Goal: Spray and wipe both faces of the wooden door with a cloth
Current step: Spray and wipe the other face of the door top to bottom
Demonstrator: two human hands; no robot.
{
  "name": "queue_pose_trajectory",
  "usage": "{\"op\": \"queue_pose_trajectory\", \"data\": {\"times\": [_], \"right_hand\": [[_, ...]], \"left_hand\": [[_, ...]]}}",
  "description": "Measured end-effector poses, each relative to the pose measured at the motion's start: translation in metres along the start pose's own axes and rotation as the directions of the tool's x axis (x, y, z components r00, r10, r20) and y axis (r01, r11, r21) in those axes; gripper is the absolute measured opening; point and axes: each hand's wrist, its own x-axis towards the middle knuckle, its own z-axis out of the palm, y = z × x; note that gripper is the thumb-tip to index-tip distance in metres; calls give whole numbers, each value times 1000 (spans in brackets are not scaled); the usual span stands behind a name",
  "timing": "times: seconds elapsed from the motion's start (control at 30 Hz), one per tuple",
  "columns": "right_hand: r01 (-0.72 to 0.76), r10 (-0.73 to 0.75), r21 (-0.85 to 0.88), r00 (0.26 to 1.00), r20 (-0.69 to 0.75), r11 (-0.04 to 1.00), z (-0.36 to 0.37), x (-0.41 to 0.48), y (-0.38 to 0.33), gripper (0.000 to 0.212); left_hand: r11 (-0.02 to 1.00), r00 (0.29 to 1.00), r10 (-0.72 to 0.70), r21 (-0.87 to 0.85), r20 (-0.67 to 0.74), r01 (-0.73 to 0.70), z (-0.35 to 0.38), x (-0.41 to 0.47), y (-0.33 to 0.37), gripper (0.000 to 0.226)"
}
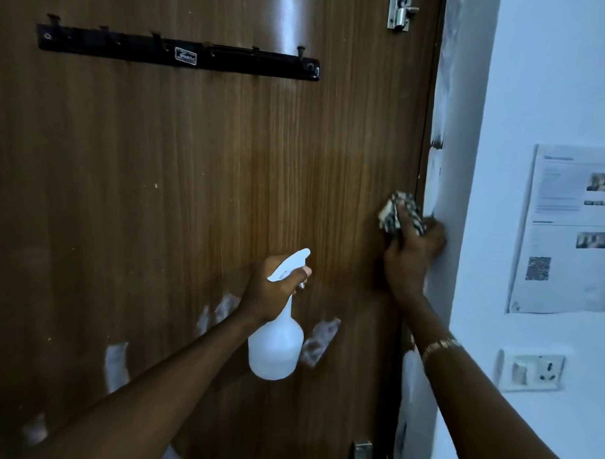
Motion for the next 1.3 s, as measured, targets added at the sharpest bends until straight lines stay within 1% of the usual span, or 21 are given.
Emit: {"op": "queue_pose_trajectory", "data": {"times": [0.1,0.17,0.23,0.3,0.4,0.5,0.53,0.63,0.7,0.77,0.8,0.87,0.97,1.0,1.03,1.07,1.1,1.17,1.23,1.27,1.3], "right_hand": [[-43,42,-11,996,-80,999,13,37,-39,55],[1,0,12,999,-52,1000,12,39,-36,51],[51,-48,54,998,-47,997,5,44,-26,47],[72,-69,58,996,-49,996,0,54,-23,47],[206,-208,28,971,120,978,2,41,-16,53],[397,-375,12,855,358,918,-8,-27,28,64],[396,-374,22,847,378,918,-14,-51,45,68],[180,-196,84,945,264,980,-20,-75,64,74],[63,-69,55,990,120,996,-6,-46,38,65],[5,-7,43,999,47,999,10,-12,-2,56],[26,-28,24,997,68,999,19,-7,-18,55],[216,-209,-25,964,165,976,32,-20,-32,54],[536,-493,-21,790,364,844,32,-90,10,55],[592,-537,-19,745,396,806,25,-110,35,58],[600,-537,-26,734,415,800,16,-122,57,62],[545,-484,-34,770,415,838,7,-127,74,68],[434,-392,-37,843,367,900,0,-126,81,75],[156,-151,-16,973,175,988,-1,-110,75,74],[-27,27,-9,999,26,1000,9,-95,48,68],[-38,38,-6,999,29,999,15,-96,36,66],[22,-20,-22,996,86,1000,20,-103,30,64]], "left_hand": [[999,999,33,15,-8,-33,21,2,5,23],[993,996,85,77,-13,-84,33,-2,7,21],[992,997,71,102,-12,-69,44,-7,10,25],[994,999,36,101,21,-38,54,-11,11,20],[992,999,24,121,45,-29,60,-12,7,16],[995,1000,-7,101,26,5,57,-15,5,26],[996,1000,-20,84,14,19,55,-17,4,28],[997,999,-43,64,-22,44,48,-27,-2,33],[994,999,-46,103,-6,46,46,-33,-5,42],[991,999,-36,129,-1,35,43,-34,-4,37],[991,999,-32,132,-8,32,40,-35,-4,33],[993,999,-36,108,-3,36,36,-34,-2,26],[993,999,-40,109,-20,42,30,-40,-3,36],[993,998,-44,109,-35,48,28,-45,-4,40],[991,998,-47,125,-51,53,24,-51,-4,44],[989,997,-34,142,-71,44,22,-57,-7,48],[984,995,-20,177,-93,36,20,-63,-11,51],[975,988,-42,209,-148,73,20,-72,-21,61],[960,978,-56,258,-202,108,28,-80,-29,76],[955,976,-57,274,-211,115,34,-84,-30,76],[956,975,-53,270,-215,111,38,-86,-28,64]]}}
